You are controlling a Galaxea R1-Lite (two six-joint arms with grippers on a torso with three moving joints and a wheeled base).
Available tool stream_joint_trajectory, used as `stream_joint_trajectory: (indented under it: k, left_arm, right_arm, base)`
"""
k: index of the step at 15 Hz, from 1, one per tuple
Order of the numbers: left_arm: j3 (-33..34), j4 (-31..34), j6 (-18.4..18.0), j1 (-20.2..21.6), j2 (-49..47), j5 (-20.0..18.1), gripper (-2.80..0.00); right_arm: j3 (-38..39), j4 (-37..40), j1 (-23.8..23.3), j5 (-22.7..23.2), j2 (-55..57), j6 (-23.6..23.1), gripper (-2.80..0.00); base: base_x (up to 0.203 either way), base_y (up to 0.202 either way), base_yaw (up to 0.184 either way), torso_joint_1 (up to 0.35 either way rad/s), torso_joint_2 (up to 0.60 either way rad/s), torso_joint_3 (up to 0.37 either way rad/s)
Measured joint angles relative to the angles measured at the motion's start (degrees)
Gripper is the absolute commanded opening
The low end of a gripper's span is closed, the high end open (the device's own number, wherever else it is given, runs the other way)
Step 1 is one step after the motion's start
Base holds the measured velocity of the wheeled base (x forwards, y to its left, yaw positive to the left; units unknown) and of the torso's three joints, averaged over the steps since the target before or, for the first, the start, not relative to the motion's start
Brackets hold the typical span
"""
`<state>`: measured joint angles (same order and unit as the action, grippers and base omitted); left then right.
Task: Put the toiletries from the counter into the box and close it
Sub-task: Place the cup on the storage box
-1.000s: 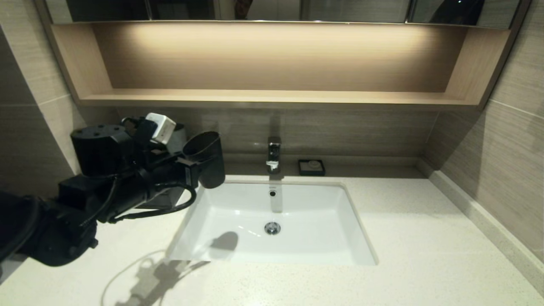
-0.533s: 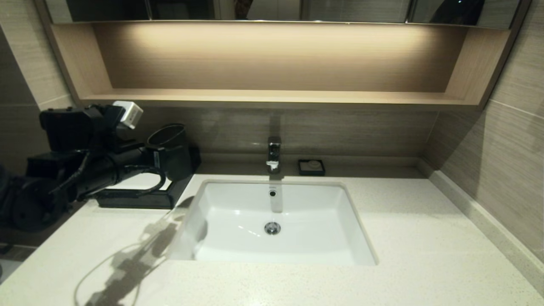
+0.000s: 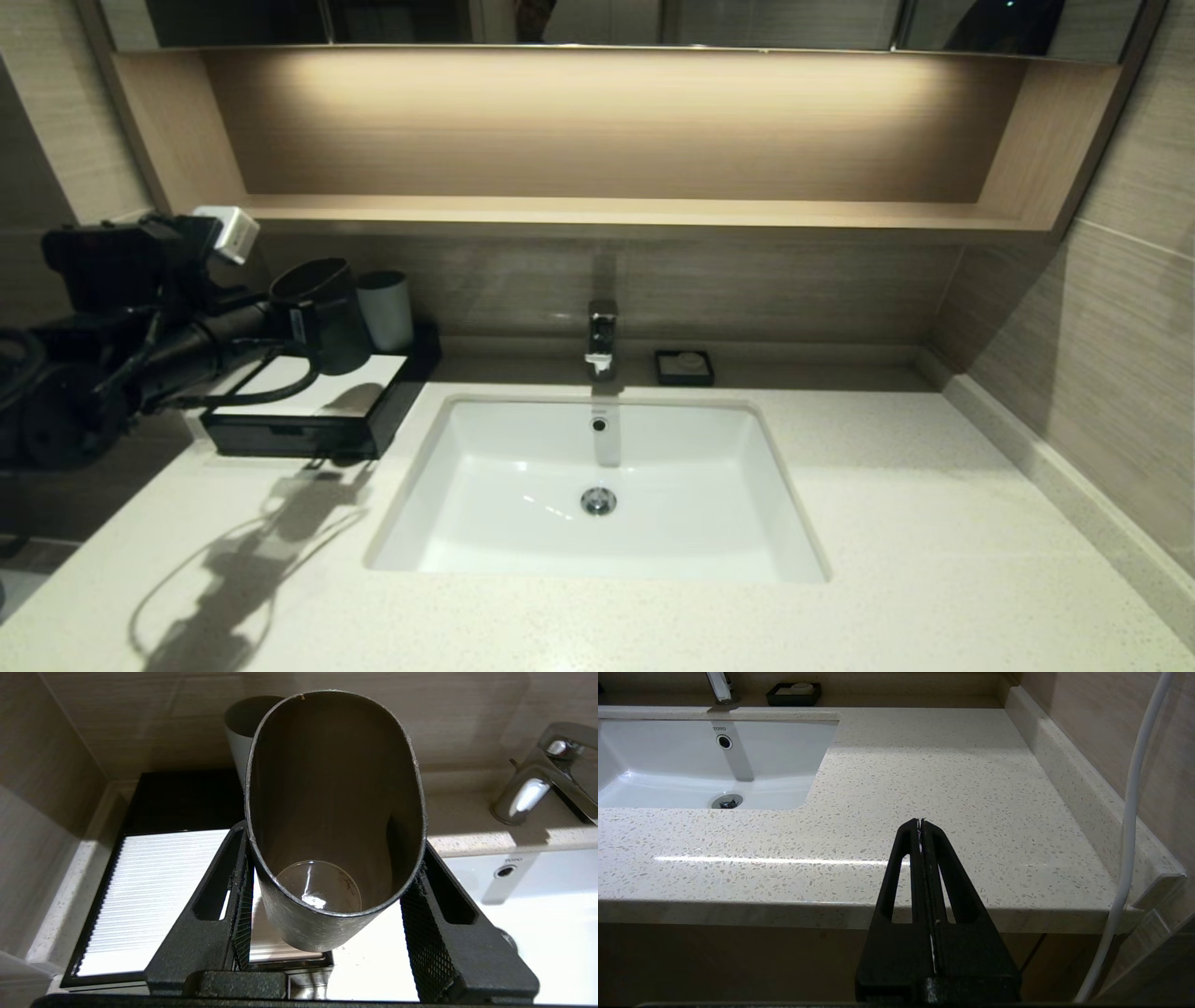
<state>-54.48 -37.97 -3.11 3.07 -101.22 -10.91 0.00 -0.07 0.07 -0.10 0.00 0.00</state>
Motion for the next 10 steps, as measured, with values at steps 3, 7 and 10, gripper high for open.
stream_joint_trajectory:
  k: [3,7,10]
  left_arm:
    - [-1.7,0.2,0.1,1.8,-0.9,0.0,-2.80]
    - [-4.0,0.6,0.0,4.5,-3.4,0.2,-2.80]
    - [-5.5,0.7,-0.1,6.4,-5.5,0.9,-2.80]
  right_arm:
    - [0.0,0.0,0.0,0.0,0.0,0.0,-2.80]
    - [0.0,0.0,0.0,0.0,0.0,0.0,-2.80]
    - [0.0,0.0,0.0,0.0,0.0,0.0,-2.80]
  base:
    - [0.000,0.000,0.000,0.000,0.00,0.000]
    - [0.000,0.000,0.000,0.000,0.00,0.000]
    - [0.000,0.000,0.000,0.000,0.00,0.000]
